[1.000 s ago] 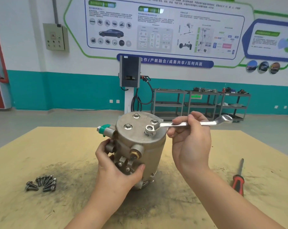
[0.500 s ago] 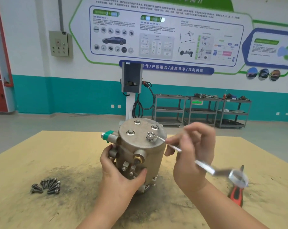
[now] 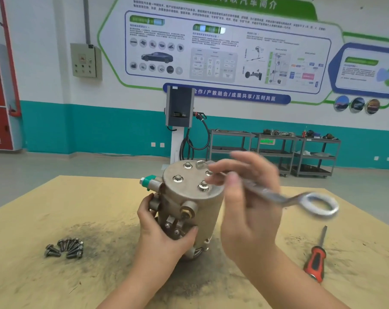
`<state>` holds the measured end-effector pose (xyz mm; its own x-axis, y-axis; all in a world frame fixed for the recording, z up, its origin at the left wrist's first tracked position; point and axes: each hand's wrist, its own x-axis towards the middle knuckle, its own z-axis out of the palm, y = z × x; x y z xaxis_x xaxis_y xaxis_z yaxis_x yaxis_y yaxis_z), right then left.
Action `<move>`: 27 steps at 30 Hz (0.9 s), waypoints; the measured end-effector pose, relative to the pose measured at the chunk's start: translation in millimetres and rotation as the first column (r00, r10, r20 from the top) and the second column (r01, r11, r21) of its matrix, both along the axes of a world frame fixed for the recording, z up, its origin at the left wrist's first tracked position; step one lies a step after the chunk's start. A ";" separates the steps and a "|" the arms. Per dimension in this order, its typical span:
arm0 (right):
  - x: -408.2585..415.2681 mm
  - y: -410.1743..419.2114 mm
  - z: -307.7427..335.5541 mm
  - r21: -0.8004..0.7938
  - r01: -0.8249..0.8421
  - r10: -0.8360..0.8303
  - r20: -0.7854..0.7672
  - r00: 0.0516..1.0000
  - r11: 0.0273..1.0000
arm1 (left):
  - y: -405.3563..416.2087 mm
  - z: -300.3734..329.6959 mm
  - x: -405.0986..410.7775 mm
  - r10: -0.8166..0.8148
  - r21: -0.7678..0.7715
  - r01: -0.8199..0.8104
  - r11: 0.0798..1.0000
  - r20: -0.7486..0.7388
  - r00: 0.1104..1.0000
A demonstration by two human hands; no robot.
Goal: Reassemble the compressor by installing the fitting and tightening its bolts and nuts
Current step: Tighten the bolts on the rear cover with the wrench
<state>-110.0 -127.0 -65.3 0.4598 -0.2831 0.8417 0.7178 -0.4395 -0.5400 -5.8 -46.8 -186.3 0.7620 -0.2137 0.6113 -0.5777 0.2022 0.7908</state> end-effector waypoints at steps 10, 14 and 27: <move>6.3 -38.2 3.0 0.775 -0.201 0.233 0.071 0.970 0.599 | 13.3 6.8 5.4 -0.119 0.075 0.121 0.990 -0.023 0.993; 10.7 -46.0 -1.8 0.780 -0.219 0.198 0.125 0.972 0.586 | 12.3 5.6 5.8 -0.113 0.066 0.111 0.992 0.024 0.993; 17.5 -59.9 3.0 0.756 -0.330 0.407 0.093 0.909 0.566 | 22.0 13.6 13.0 -0.154 0.168 0.155 0.974 -0.018 0.988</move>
